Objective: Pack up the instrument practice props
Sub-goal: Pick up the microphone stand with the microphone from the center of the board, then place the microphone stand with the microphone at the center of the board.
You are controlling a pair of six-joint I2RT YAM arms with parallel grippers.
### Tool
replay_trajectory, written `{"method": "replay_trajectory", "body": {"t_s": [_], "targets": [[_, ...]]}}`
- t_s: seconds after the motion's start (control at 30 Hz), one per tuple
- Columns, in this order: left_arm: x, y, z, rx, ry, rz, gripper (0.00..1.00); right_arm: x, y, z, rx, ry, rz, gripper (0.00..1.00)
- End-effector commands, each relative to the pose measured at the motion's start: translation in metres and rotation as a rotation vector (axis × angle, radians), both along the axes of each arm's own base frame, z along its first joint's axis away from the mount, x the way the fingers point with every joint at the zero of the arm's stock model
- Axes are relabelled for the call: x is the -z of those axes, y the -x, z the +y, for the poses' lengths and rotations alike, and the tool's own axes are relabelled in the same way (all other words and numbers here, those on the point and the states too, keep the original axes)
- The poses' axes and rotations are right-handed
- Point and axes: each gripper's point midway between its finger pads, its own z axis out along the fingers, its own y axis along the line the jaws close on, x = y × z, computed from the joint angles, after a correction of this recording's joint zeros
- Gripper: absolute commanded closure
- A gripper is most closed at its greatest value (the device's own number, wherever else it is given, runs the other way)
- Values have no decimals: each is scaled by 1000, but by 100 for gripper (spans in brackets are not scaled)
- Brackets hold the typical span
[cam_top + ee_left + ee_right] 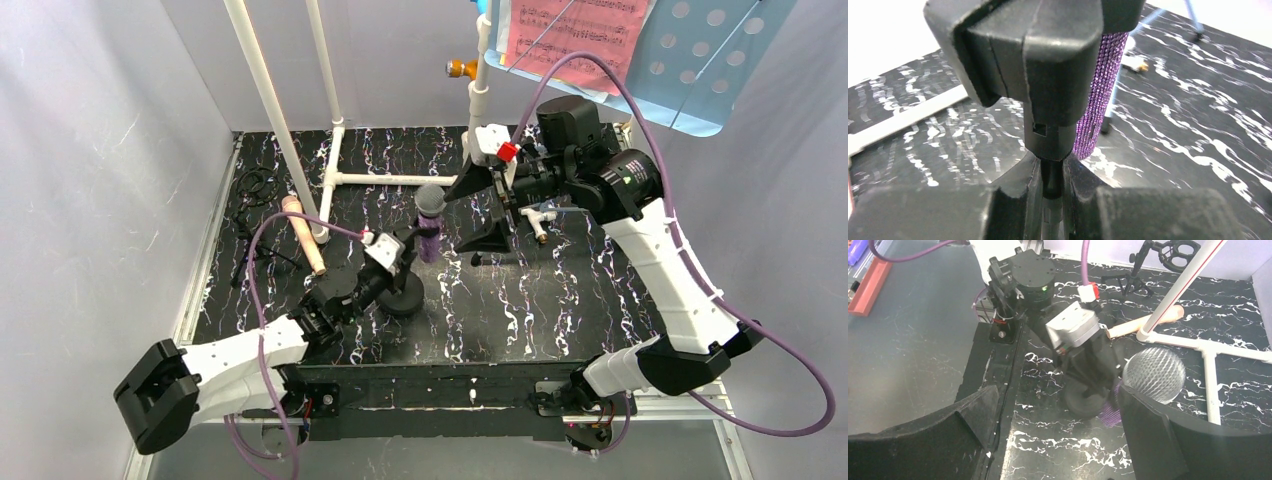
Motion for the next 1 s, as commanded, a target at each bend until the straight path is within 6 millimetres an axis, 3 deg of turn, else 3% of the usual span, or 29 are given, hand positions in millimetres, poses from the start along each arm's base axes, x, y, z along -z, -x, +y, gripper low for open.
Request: {"method": "replay_trajectory", "body": {"t_s": [0.0, 0.23, 0.43, 0.47, 0.5, 0.7, 0.87, 0.97], "targets": [[-68, -34, 23, -153, 250, -178, 100, -16, 0, 0, -21, -65, 0, 1], [-43, -52, 8, -140, 249, -156, 100, -1, -15, 1, 10, -69, 37, 2], [-12, -48, 8, -133, 237, -85, 100, 30, -37, 6, 71, -38, 72, 2], [-8, -47, 9, -131, 236, -74, 93, 34, -41, 7, 80, -34, 71, 2], [-4, -45, 11, -131, 237, -64, 80, 36, -44, 8, 89, -31, 71, 2], [9, -30, 18, -109, 241, 2, 34, 49, -54, 11, 112, -24, 55, 2], [13, -12, 28, -96, 249, 75, 5, 66, -68, 16, 112, -25, -6, 1], [5, 7, 31, -33, 240, 112, 2, 86, -81, 22, 91, -27, -88, 2]]}}
